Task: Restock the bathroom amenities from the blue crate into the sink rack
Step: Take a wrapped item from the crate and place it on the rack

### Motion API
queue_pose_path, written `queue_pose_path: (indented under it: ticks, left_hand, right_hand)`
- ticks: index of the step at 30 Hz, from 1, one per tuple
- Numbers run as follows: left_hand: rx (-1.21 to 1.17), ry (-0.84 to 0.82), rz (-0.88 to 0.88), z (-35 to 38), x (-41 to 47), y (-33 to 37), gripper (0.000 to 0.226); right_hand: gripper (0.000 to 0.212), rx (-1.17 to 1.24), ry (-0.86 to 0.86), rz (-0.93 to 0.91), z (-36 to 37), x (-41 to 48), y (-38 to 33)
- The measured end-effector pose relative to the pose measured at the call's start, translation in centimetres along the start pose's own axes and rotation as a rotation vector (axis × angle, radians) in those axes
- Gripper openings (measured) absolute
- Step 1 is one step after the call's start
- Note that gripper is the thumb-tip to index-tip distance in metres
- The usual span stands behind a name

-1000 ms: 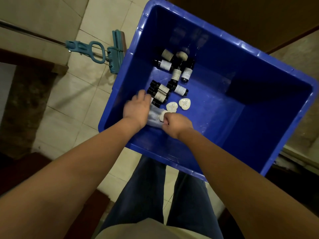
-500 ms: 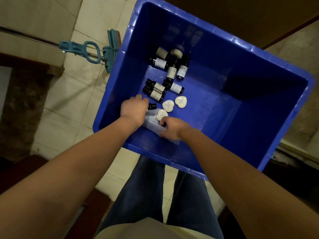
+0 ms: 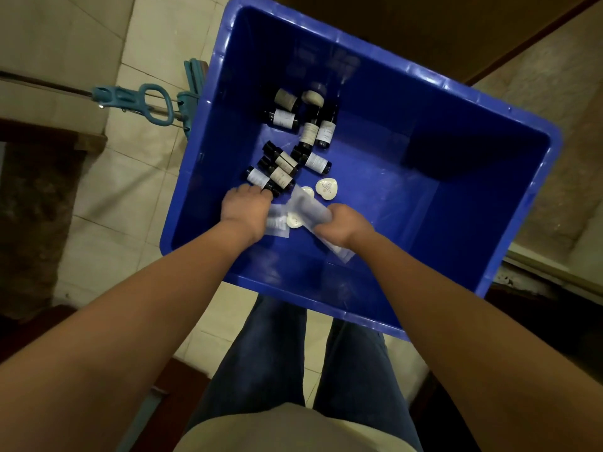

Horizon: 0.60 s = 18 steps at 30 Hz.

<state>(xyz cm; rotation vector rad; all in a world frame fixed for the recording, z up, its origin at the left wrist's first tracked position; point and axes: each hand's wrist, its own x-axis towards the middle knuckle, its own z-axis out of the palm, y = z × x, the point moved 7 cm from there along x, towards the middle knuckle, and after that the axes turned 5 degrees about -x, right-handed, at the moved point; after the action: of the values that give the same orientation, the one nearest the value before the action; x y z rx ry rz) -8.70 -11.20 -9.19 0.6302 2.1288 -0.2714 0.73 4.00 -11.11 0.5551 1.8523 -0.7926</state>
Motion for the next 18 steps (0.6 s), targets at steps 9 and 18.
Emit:
queue_pose_path:
  ticks: [9,18]
  left_hand:
    - [0.111,-0.236,-0.003,2.0,0.1,0.9,0.039]
    - [0.239,-0.179,0.06,0.2,-0.9,2.3,0.024]
  right_hand:
    - [0.01,0.19,0.025,-0.02,0.4,-0.2,0.4]
    - [0.01,0.251,0.052,-0.029,-0.7,-1.8,0.8]
